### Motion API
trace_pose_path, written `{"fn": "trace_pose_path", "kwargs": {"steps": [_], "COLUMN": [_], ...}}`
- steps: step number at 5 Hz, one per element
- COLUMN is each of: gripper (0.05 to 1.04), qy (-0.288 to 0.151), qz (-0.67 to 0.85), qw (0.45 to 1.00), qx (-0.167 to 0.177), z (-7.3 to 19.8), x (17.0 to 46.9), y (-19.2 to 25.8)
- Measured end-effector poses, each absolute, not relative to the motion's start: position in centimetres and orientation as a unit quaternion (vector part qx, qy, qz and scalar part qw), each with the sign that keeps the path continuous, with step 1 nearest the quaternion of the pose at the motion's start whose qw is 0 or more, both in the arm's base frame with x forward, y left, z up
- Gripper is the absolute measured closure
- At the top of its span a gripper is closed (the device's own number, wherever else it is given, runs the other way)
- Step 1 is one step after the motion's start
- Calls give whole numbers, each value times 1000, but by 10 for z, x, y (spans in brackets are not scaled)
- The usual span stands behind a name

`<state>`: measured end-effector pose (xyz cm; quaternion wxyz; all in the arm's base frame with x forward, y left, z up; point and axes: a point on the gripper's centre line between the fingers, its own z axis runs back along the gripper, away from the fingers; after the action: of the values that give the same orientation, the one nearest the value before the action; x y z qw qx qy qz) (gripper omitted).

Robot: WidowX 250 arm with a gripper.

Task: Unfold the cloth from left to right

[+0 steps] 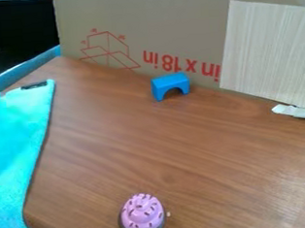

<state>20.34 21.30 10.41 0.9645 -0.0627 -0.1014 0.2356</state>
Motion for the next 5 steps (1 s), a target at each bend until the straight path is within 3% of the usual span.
{"fn": "trace_pose_path", "kwargs": {"steps": [2,5], "gripper": [1017,1017], "qy": [-73,-83], "qz": [270,275], "qw": [958,957], "qx": [-65,-45], "z": [115,101], "x": [246,288], "y": [179,120]}}
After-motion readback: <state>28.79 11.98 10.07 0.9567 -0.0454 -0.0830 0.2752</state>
